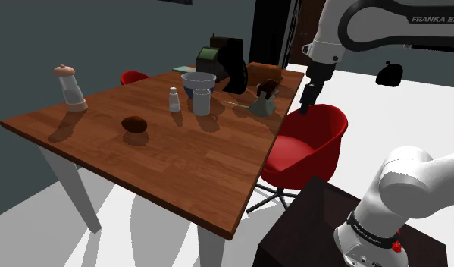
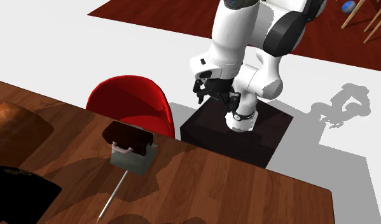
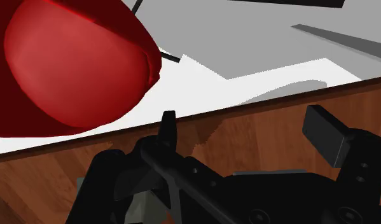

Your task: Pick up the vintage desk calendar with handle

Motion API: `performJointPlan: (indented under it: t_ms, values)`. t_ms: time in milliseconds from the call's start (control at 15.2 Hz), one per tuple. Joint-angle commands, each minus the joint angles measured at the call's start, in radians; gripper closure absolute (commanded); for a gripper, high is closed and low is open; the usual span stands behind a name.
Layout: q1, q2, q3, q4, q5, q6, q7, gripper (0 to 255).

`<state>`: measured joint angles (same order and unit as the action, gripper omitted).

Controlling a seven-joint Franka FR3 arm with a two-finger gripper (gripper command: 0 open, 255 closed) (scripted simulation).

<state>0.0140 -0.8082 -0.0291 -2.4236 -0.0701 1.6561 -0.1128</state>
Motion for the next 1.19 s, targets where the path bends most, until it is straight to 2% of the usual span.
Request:
performJointPlan:
  t_ms: [0, 528, 1122]
  values:
    - [0.000, 0.000, 0.000, 0.000, 0.000, 0.000, 0.000, 0]
    - [-0.126, 0.328, 0.079, 0.250, 0.115, 0.082, 0.475, 0]
    - [-0.247, 0.627, 0.071, 0.545, 0.173, 0.116, 0.958, 0]
